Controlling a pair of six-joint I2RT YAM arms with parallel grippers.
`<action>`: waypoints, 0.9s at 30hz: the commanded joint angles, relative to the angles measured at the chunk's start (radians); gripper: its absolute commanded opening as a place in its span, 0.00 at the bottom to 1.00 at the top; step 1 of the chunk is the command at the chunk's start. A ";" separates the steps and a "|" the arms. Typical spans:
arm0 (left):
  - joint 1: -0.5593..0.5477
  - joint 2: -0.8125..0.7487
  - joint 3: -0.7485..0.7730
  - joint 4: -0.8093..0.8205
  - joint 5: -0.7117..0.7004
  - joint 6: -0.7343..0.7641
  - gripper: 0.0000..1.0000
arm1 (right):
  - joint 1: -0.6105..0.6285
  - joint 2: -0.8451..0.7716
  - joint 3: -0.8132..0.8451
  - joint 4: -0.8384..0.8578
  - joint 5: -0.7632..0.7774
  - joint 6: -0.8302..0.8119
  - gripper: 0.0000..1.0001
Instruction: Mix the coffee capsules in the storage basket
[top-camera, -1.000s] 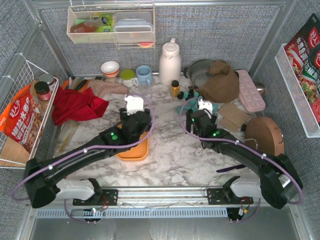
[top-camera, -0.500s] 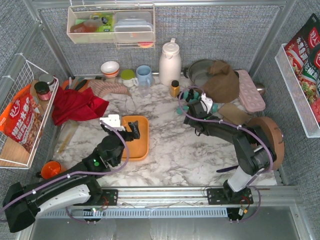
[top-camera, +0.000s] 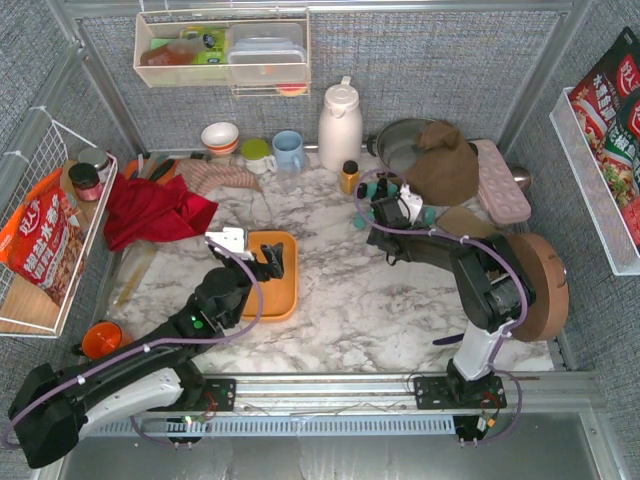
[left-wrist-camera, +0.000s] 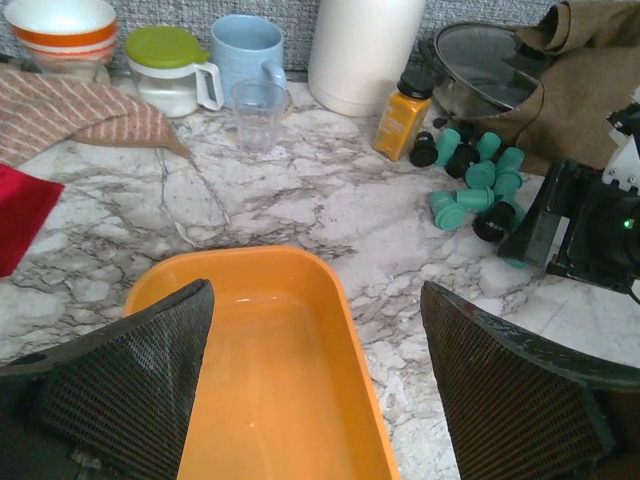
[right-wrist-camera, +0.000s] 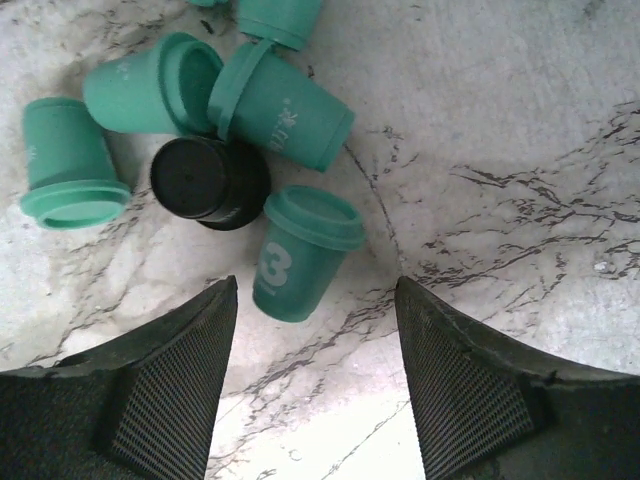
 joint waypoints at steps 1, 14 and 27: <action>0.019 0.014 -0.012 0.064 0.065 -0.026 0.92 | -0.008 0.014 0.023 -0.014 0.047 -0.028 0.68; 0.044 0.038 -0.017 0.068 0.081 -0.047 0.93 | -0.015 0.071 0.081 -0.021 0.029 -0.051 0.56; 0.059 0.023 -0.026 0.057 0.075 -0.070 0.93 | -0.015 0.064 0.052 -0.020 0.022 -0.046 0.40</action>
